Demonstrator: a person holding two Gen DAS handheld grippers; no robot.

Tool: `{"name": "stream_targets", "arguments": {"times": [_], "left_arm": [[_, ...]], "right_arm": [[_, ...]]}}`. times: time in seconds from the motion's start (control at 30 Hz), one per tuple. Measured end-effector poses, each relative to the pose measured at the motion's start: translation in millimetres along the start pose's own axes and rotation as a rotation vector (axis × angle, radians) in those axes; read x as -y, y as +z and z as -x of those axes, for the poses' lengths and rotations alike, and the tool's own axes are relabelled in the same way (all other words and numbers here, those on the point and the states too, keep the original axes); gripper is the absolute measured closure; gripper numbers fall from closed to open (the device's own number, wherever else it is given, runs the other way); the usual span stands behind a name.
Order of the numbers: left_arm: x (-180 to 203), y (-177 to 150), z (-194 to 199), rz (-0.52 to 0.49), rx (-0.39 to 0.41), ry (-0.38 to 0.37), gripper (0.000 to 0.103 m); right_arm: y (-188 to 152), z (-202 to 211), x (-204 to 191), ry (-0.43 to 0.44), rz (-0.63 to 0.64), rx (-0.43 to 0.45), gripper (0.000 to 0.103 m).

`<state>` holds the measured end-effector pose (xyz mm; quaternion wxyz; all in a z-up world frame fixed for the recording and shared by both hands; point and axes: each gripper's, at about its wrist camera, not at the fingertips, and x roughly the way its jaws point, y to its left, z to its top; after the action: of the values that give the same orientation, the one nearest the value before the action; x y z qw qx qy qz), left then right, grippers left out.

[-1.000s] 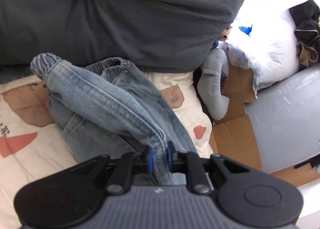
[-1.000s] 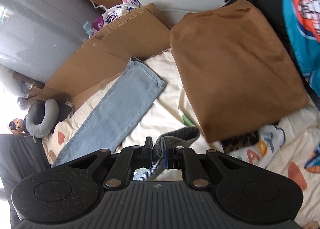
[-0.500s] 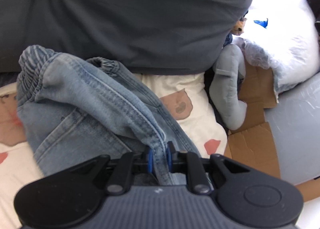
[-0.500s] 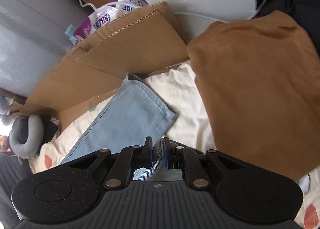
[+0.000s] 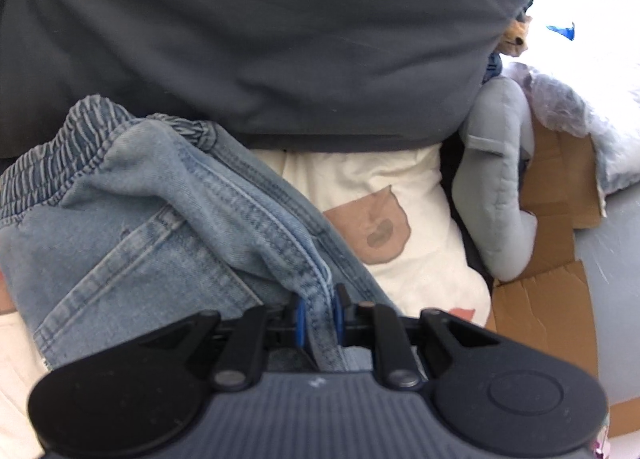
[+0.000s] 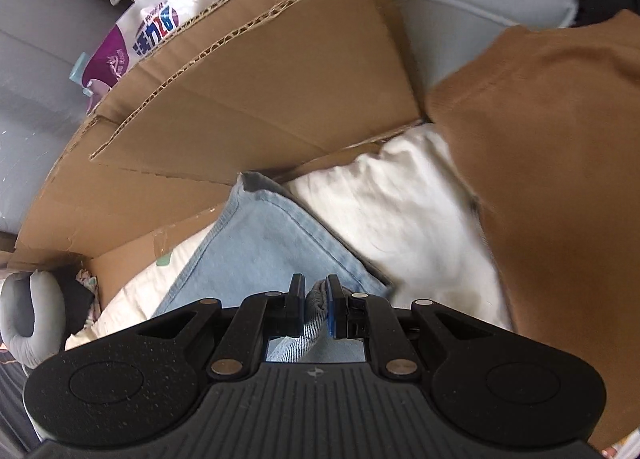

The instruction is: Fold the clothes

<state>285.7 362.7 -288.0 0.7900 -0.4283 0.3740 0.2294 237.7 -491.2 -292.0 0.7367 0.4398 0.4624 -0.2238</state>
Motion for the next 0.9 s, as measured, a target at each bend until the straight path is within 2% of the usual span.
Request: {"name": "stream_targets", "arguments": {"times": [0.3, 0.47, 0.6, 0.67, 0.7, 0.77, 0.9], "left_arm": [[11, 10, -21, 0.007, 0.018, 0.033, 0.088], [17, 2, -43, -0.009, -0.031, 0.074, 0.088], [15, -5, -53, 0.037, -0.088, 0.049, 0.089], [19, -10, -57, 0.016, -0.118, 0.028, 0.089], [22, -13, -58, 0.0, -0.133, 0.017, 0.09], [28, -17, -62, -0.022, -0.164, 0.0, 0.101], [33, -18, -66, -0.01, -0.16, 0.01, 0.103]], "right_arm": [[18, -35, -20, 0.012, -0.006, -0.001, 0.094], [31, -51, -34, 0.012, -0.001, 0.03, 0.094], [42, -61, -38, 0.008, -0.011, 0.045, 0.094], [44, -64, -39, 0.014, -0.019, 0.045, 0.094], [45, -66, -40, 0.016, -0.018, 0.045, 0.094], [47, -69, -42, 0.021, -0.017, 0.045, 0.094], [50, -74, -44, 0.019, -0.021, 0.042, 0.094]]}}
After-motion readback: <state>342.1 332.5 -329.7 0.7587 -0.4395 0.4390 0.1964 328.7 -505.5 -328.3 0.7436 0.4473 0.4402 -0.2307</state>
